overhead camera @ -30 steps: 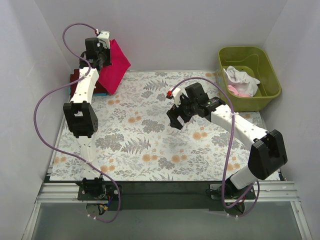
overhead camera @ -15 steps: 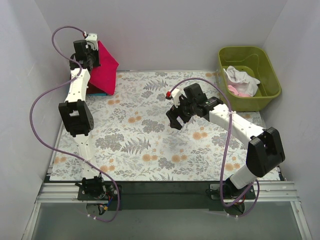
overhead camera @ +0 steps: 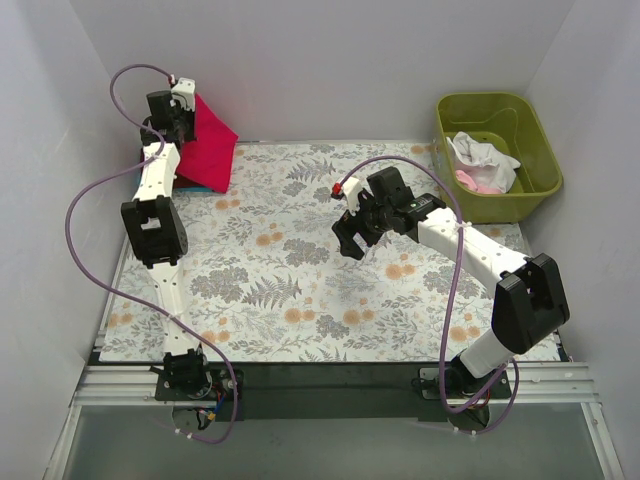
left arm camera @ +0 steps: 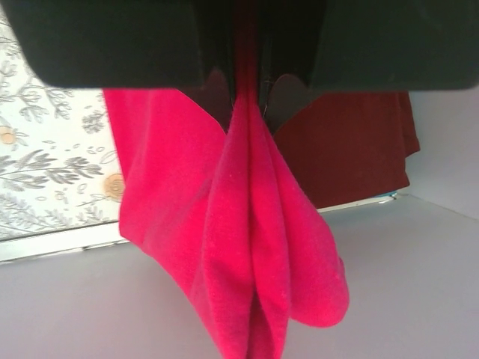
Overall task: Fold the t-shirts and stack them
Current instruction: Neatly place the folded tshirt to the corner
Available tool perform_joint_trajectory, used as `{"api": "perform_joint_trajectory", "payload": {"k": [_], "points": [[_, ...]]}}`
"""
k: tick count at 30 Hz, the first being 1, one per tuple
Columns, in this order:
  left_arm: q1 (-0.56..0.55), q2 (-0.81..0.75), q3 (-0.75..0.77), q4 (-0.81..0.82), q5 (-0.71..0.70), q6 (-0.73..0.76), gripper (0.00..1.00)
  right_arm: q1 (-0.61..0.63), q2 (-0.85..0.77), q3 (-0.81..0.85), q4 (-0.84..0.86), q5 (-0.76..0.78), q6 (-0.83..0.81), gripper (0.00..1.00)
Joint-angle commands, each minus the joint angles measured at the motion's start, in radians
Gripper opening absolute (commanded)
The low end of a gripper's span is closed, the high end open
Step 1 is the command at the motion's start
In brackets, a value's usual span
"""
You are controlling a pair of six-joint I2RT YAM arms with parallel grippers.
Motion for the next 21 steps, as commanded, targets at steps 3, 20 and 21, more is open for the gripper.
{"api": "perform_joint_trajectory", "payload": {"k": [3, 20, 21], "points": [[0.036, -0.019, 0.047, 0.101, -0.021, 0.053, 0.00, -0.005, 0.009, 0.048, -0.002, 0.004, -0.006, 0.98], [0.079, 0.057, 0.007, 0.201, -0.072, 0.127, 0.14, -0.003, 0.001, 0.036, -0.002, 0.009, -0.007, 0.98], [0.082, 0.064, 0.009, 0.217, -0.079, 0.131, 0.32, -0.003, -0.002, 0.036, -0.003, 0.009, -0.007, 0.98]]}}
